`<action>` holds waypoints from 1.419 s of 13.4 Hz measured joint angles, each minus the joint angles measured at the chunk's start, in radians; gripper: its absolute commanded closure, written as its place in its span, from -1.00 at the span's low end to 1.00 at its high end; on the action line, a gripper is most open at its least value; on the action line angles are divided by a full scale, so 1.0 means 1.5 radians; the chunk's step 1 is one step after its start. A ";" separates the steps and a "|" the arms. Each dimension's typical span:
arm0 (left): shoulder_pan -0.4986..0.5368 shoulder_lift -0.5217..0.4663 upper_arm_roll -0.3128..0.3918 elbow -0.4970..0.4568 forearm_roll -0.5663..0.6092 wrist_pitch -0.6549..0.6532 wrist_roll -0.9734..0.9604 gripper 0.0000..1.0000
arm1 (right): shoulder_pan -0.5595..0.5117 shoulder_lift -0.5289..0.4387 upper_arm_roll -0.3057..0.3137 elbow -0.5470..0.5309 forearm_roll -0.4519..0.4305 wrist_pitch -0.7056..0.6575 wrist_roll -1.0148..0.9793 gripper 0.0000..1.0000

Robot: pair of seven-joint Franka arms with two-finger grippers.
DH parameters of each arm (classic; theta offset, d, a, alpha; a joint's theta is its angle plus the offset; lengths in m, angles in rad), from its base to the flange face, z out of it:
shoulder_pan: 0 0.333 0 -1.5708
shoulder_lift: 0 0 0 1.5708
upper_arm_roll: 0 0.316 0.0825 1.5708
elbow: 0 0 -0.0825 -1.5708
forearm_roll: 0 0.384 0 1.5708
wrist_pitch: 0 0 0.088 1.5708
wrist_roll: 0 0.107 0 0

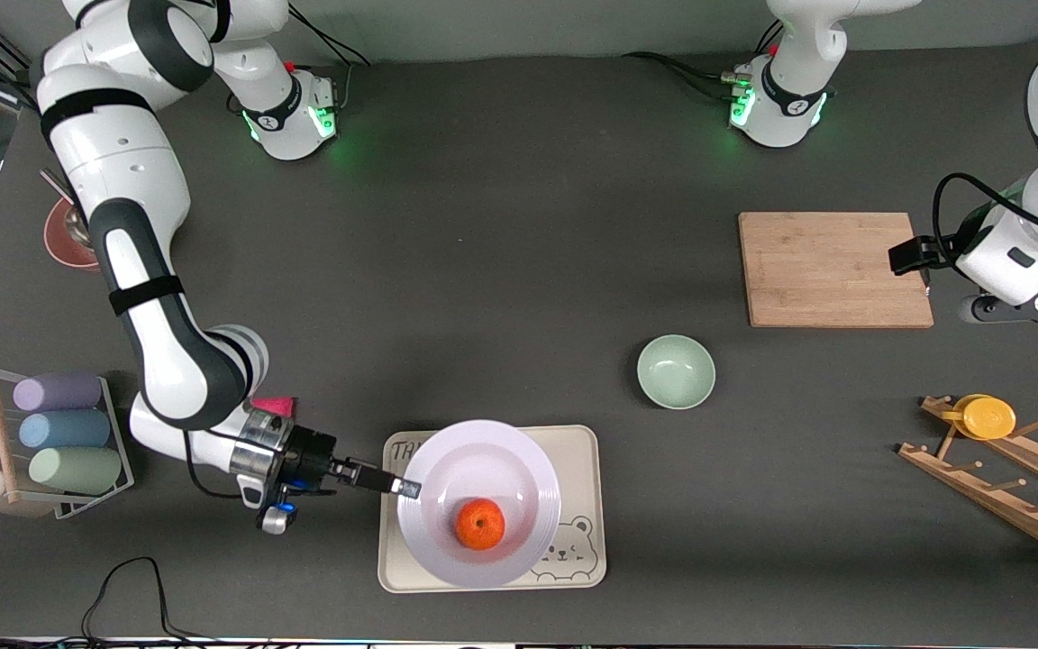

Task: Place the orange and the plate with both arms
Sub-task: 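Carry the plate with the orange onto the bear tray with the right gripper, then lower the plate onto the tray and open the right gripper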

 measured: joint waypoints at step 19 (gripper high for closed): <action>-0.001 0.002 -0.002 0.000 0.000 -0.002 0.000 -1.00 | 0.041 0.193 0.001 0.141 -0.174 0.064 -0.001 -1.00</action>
